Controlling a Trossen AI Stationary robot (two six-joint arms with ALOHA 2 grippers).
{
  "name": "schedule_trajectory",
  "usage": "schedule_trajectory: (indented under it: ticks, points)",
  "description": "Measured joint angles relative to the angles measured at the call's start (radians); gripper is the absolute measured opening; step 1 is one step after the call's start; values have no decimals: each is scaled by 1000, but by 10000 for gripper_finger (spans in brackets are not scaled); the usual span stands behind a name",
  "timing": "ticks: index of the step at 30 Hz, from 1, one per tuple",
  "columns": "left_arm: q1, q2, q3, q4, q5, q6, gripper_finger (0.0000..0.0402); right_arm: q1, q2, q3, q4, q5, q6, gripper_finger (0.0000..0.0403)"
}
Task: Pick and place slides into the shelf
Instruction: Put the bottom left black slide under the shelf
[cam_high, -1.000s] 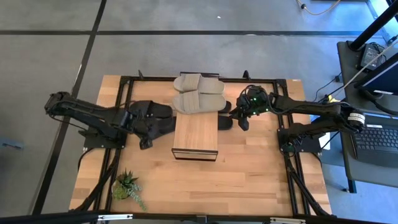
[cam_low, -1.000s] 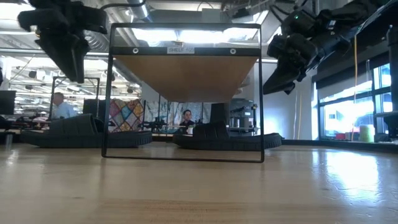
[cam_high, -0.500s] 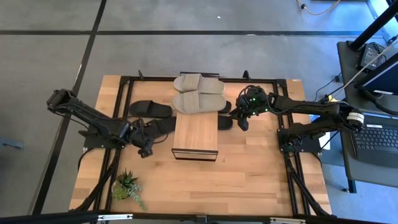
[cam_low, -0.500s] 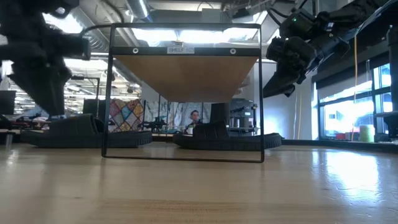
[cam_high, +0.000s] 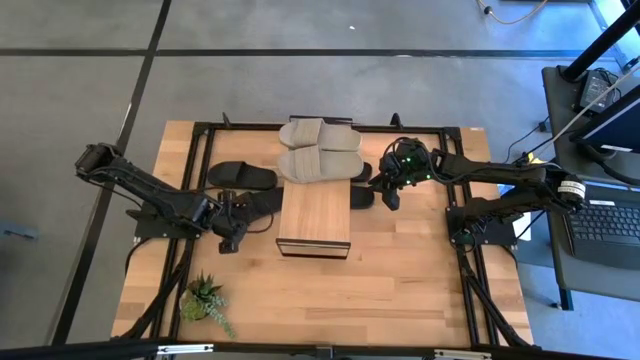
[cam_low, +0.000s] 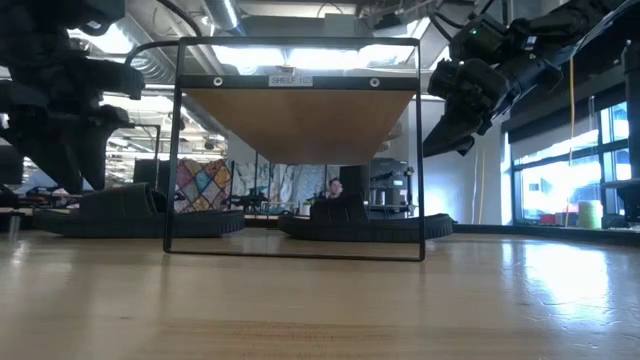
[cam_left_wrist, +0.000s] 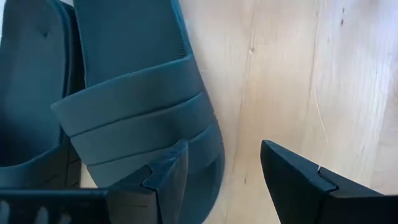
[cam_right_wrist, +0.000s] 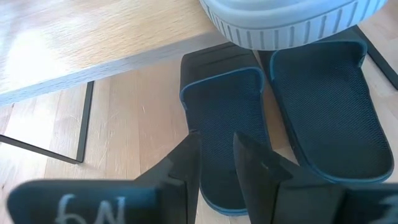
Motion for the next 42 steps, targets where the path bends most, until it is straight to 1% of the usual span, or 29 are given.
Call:
schedule_trajectory:
  ticks: [5, 7, 13, 17, 19, 22, 24, 26, 29, 33, 38, 40, 42]
  points:
    - [0, 0, 0, -1, 2, 1, 192, 0, 0, 0, 0, 0, 0, 97]
    - [0, 0, 0, 0, 2, -35, 192, 0, 0, 0, 0, 0, -1, 97]
    - [0, 0, 0, 0, 4, -296, 192, 0, 0, 0, 0, 0, -1, 97]
    - [0, 0, 0, 14, 5, -405, 192, 0, 0, 0, 0, 0, -5, 97]
    - [0, 0, 0, 15, 21, -472, 192, 0, 0, 0, 0, 0, -5, 97]
    - [0, 0, 0, 15, 48, -602, 192, 0, 0, 0, 0, 0, -5, 97]
    - [0, 0, 0, 15, 53, -716, 192, 0, 0, 0, 0, 0, -5, 97]
    - [0, 0, 0, 15, 53, -831, 192, 0, 0, 0, 0, 0, -12, 97]
    - [0, 0, 0, 12, 33, -948, 192, 0, 0, 0, 0, 0, -28, 97]
    - [0, 0, 0, -51, -6, -1036, 192, 0, 0, 0, 0, 0, -30, 97]
    - [0, 0, 0, -188, -6, -1178, 192, 0, 0, 0, -1, 0, -31, 97]
    - [0, 0, 0, -197, -6, -1182, 192, 0, 0, 0, -1, 0, -31, 97]
    - [0, 0, 0, -190, -7, -1143, 192, 0, 0, 0, -1, 0, -31, 97]
